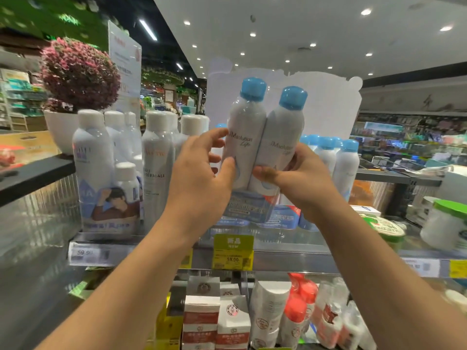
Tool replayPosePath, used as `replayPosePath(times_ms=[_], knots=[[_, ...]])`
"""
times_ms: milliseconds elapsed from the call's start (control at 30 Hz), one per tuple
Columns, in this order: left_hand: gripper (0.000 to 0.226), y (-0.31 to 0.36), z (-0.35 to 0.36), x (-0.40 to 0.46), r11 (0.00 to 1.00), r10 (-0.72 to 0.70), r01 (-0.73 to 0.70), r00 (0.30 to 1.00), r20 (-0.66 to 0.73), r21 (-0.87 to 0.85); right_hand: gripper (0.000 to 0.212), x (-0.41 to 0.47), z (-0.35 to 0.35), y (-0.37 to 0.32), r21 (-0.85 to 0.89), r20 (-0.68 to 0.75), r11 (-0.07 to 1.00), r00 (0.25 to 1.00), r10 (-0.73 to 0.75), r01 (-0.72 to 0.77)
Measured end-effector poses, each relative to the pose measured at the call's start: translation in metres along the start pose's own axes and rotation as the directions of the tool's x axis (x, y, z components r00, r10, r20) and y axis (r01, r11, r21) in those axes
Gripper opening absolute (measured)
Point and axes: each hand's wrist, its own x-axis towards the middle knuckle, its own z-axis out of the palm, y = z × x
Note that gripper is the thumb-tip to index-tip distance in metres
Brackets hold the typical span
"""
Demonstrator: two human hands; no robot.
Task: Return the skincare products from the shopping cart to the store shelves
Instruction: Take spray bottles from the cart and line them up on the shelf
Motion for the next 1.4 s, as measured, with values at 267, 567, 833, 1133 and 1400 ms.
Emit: replayPosePath(times_ms=[267,567,833,1133,1400], knots=[[0.049,-0.015,-0.001,-0.009,0.987,-0.091,0.079,0.992,0.082,0.137,0.049,0.002,0.010,0.031,-0.023,0.004,0.997,0.998,0.068,-0.068],[0.047,-0.026,0.000,-0.022,0.975,-0.170,0.147,0.976,0.139,0.165,0.046,0.000,0.016,0.053,-0.071,0.035,0.993,0.995,0.097,-0.095],[0.050,-0.029,-0.003,-0.032,0.957,-0.257,0.211,0.935,0.246,0.199,0.048,-0.001,0.024,0.061,-0.122,0.073,0.984,0.987,0.143,-0.134],[0.052,-0.026,-0.005,-0.033,0.952,-0.262,0.204,0.928,0.265,0.229,0.053,-0.001,0.029,0.063,-0.141,0.081,0.983,0.988,0.134,-0.121],[0.055,-0.026,-0.004,-0.037,0.941,-0.286,0.204,0.907,0.310,0.272,0.051,-0.006,0.035,0.062,-0.185,0.056,0.979,0.994,0.093,-0.081]])
